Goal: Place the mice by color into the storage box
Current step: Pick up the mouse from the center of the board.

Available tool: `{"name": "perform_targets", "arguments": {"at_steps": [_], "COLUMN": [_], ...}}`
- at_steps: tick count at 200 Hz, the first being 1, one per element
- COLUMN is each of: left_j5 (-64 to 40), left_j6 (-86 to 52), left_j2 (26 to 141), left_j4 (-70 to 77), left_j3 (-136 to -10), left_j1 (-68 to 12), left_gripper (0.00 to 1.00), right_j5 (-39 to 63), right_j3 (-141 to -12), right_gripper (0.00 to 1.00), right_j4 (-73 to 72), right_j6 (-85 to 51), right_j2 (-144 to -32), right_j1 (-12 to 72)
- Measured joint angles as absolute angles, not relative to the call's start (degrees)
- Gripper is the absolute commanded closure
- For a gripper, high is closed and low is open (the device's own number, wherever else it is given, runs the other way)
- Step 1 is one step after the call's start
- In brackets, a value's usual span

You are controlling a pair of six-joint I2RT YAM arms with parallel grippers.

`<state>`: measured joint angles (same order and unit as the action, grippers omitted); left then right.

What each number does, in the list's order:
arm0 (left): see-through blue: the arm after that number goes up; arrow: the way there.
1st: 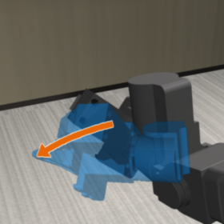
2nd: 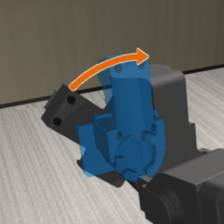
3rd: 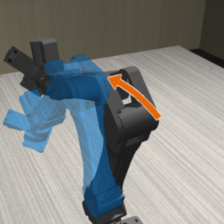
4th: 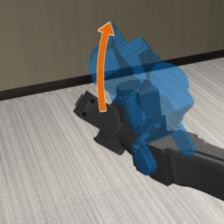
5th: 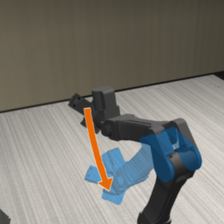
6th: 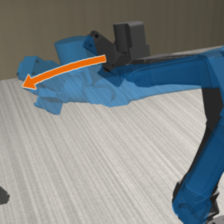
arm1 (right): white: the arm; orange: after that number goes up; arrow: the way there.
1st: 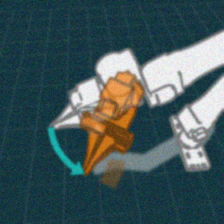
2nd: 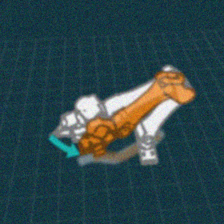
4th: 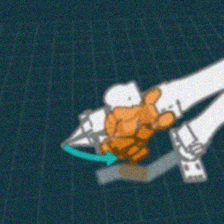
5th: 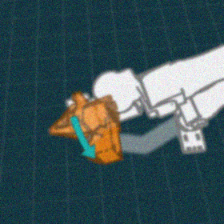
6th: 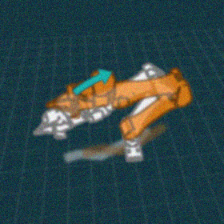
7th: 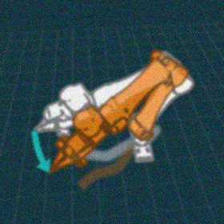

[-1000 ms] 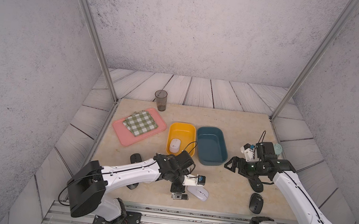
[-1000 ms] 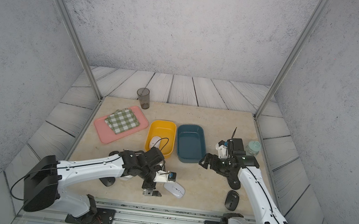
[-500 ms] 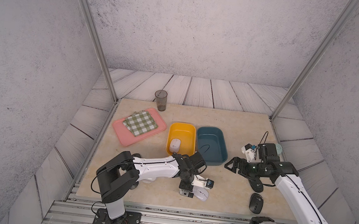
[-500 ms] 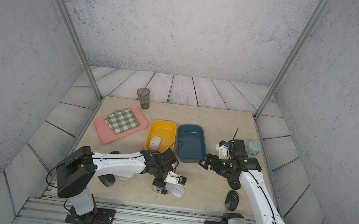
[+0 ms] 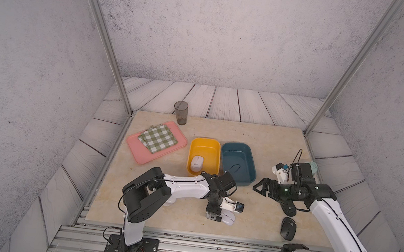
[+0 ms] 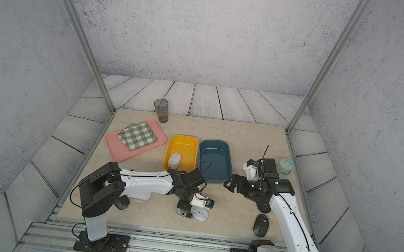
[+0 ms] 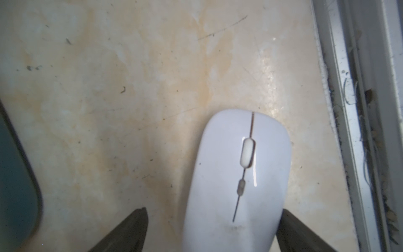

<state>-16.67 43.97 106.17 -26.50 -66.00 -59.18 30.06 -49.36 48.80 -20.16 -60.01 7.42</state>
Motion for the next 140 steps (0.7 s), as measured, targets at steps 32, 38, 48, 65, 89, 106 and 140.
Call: {"name": "perform_targets", "arguments": {"at_steps": [32, 38, 48, 65, 89, 106, 140], "left_j5": [-17.5, -17.9, -18.0, -18.3, -18.3, -18.5, -18.8], "left_j6": [44.1, 44.1, 44.2, 43.5, 41.8, 39.5, 32.3], "left_j2": [107.9, 108.3, 108.5, 108.7, 108.7, 108.7, 105.5], "left_j4": [-26.8, -27.0, -27.1, -27.0, -26.9, -26.8, -26.0], "left_j3": [-66.5, -66.5, -66.9, -67.1, -67.3, -67.3, -65.6], "left_j1": [-59.5, -59.5, -59.6, -59.7, -59.7, -59.7, -59.6], "left_gripper": [0.24, 0.26, 0.31, 0.38, 0.46, 0.49, 0.48], "right_j5": [30.1, 30.1, 30.1, 30.1, 30.1, 30.0, 29.7], "right_j3": [-49.2, -49.2, -49.2, -49.2, -49.3, -49.8, -51.7], "right_gripper": [0.01, 0.01, 0.01, 0.01, 0.01, 0.01, 0.01], "right_j4": [48.6, 48.6, 48.5, 48.4, 48.3, 48.4, 48.9], "right_j6": [-20.1, -20.2, -20.2, -20.2, -20.6, -20.9, -21.7], "right_j2": [-60.0, -60.0, -60.0, -60.0, -60.0, -60.0, -59.1], "right_j1": [7.4, 7.4, 7.4, 7.4, 7.4, 7.4, 7.4]}}
